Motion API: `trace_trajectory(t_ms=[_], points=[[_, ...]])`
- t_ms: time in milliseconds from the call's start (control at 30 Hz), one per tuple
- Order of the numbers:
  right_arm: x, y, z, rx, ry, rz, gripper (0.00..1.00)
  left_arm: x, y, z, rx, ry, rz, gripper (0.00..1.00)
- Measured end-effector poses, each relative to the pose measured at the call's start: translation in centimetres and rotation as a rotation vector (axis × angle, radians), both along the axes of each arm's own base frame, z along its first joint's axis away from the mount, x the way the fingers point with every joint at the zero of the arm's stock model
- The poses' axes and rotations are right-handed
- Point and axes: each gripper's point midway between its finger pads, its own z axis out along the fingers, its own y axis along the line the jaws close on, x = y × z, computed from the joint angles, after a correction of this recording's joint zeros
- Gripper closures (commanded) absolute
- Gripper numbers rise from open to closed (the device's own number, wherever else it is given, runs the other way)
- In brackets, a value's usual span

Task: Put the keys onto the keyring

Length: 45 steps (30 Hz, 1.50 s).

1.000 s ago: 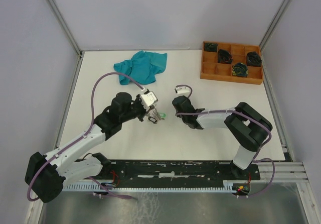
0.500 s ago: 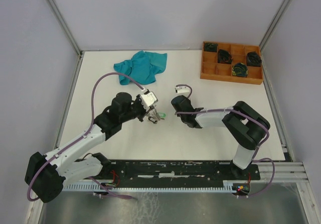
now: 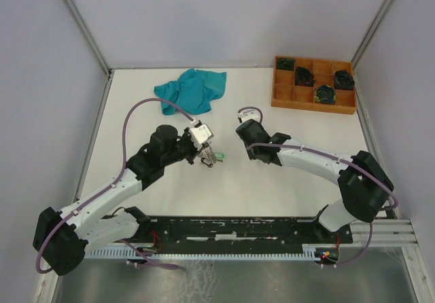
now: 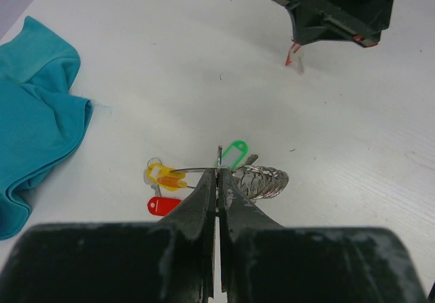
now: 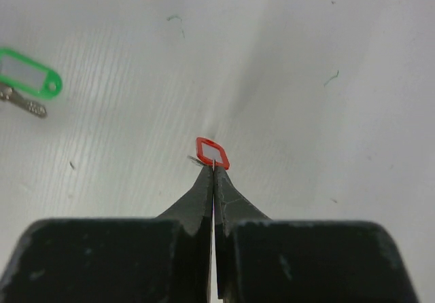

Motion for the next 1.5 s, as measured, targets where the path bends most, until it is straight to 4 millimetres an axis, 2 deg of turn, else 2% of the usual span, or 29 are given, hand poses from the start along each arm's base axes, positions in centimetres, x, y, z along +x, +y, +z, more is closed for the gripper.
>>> trace_trajectory(t_ms=[133,267,400,567,733,967,1167,1300,1500], points=[[-2.5,-1.3,1.1,-0.065,0.120,0.052,0.97,0.0,0.0,0.2,-0.004,-0.004,0.000,0.97],[-4.9,-2.7,1.1,-0.133,0.240,0.101,0.96,0.0,0.1,0.3,-0.005,-0.005,0.001,0.97],[-6.0,-3.2,0.9,-0.191,0.334,0.146,0.96,0.0,0.0,0.2,-0.006,-0.003,-0.003,0.97],[-5.4,-2.3,-0.6,-0.238,0.413,0.203,0.95,0.0,0.0,0.3,-0.006,-0.003,-0.003,0.97],[-3.6,-0.3,-2.7,-0.272,0.457,0.268,0.93,-0.1,0.0,0.4,-0.008,-0.004,-0.005,0.97],[-1.5,2.0,-4.9,-0.289,0.475,0.324,0.84,-0.3,-0.2,0.4,-0.013,-0.001,-0.018,0.97],[0.0,3.4,-4.5,-0.262,0.447,0.349,0.67,-0.3,-0.1,0.4,-0.012,0.000,-0.018,0.97],[0.2,3.8,-4.4,-0.238,0.432,0.361,0.63,-0.3,-0.1,0.5,-0.015,-0.004,-0.018,0.97],[-1.2,2.7,-3.7,-0.171,0.369,0.341,0.63,-0.4,-0.1,0.8,-0.019,-0.009,-0.018,0.97]])
